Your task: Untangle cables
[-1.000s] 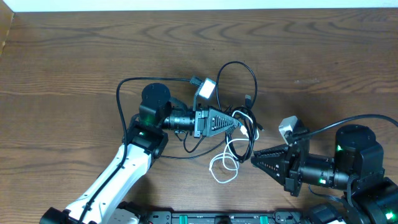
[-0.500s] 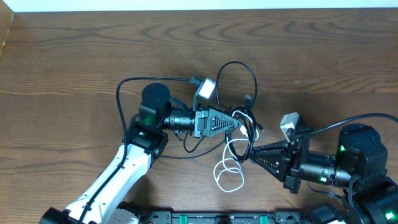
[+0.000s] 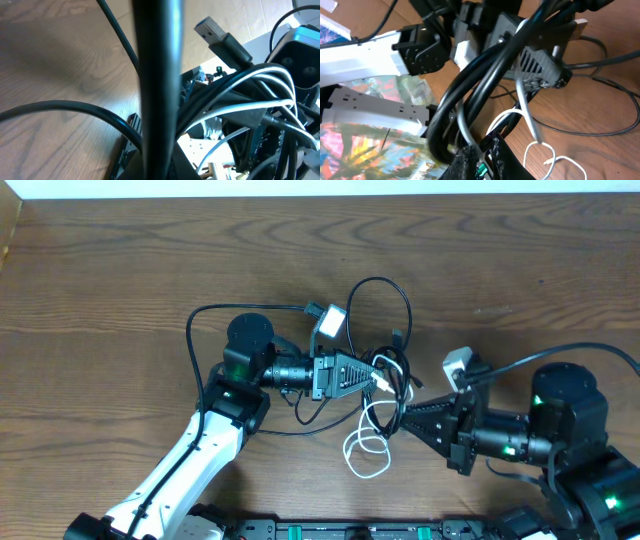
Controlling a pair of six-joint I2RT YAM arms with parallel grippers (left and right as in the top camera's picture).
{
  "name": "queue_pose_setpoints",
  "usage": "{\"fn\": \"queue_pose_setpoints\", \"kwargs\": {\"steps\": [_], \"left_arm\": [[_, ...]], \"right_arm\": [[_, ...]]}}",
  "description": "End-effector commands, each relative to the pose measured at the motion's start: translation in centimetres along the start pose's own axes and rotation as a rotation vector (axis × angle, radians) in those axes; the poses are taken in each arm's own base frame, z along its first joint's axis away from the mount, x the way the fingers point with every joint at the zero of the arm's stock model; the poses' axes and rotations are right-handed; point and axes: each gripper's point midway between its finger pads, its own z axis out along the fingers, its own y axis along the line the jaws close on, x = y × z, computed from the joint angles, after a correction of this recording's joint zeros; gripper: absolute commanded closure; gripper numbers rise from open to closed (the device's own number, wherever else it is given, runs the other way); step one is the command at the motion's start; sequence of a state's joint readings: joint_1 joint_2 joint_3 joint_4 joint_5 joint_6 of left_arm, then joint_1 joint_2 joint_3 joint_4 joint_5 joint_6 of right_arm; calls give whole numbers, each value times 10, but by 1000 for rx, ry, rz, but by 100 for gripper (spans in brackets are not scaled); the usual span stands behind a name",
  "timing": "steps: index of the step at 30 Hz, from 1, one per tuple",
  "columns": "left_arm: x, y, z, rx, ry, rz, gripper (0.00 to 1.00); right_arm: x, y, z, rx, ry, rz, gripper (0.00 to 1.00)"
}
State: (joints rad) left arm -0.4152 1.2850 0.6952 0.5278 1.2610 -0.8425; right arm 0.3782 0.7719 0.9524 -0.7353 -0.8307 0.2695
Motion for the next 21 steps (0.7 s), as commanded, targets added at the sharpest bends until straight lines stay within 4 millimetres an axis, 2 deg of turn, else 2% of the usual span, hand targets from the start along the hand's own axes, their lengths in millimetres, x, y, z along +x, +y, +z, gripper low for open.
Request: {"fn": "queue_pose_setpoints", "kwargs": {"steps": [1,4,8,12,14,18,21], "left_arm": [[-4,-4,0,5,-5,10,92],[-6,-2,0,-7,-19,6,92],[-7,-2,1,-9,-21,7,92],[-7,-2,1,-9,-21,6,92],[-7,-2,1,-9,-21,6,92],[-7,-1,0,-9,-22,7,92],[-7,-1,0,-9,-22,7,92]], "right_arm": [[-1,-3,4,5,0,22,92],[-5,-2,6,14,-13,18,92],[-8,-13,8,96,-38,64,93],[-13,-4,13,69,-49,53,94],[-16,-1,19,65,-53,39,99],[-13,-9,27,115,-41,50,99],[-16,-20,24,188,-69,51,99]]}}
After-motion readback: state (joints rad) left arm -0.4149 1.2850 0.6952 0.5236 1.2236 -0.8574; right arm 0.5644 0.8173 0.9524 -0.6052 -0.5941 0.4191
